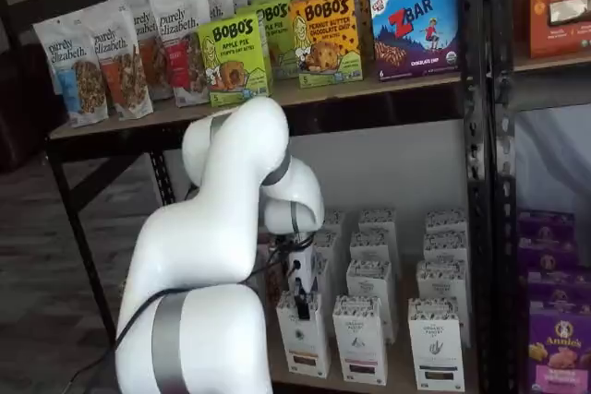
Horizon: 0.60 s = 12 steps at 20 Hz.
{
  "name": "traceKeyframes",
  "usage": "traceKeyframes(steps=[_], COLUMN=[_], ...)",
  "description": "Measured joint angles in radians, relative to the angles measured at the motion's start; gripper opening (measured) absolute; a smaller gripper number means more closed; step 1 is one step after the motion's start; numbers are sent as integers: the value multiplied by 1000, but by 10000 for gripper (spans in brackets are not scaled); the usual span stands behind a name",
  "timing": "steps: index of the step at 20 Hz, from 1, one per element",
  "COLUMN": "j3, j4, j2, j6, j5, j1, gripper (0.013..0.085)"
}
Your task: Pick up the white box with a yellow strip in the middle, on the bottom shelf, the fourth box from the left
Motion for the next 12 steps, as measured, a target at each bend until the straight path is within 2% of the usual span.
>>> traceKeyframes(steps=[6, 12], j3=[-34, -29], j4=[-31, -32], j2=[25, 31], j6=[30, 32], j5=[31, 20], j1=[4, 5], gripper=[850, 850])
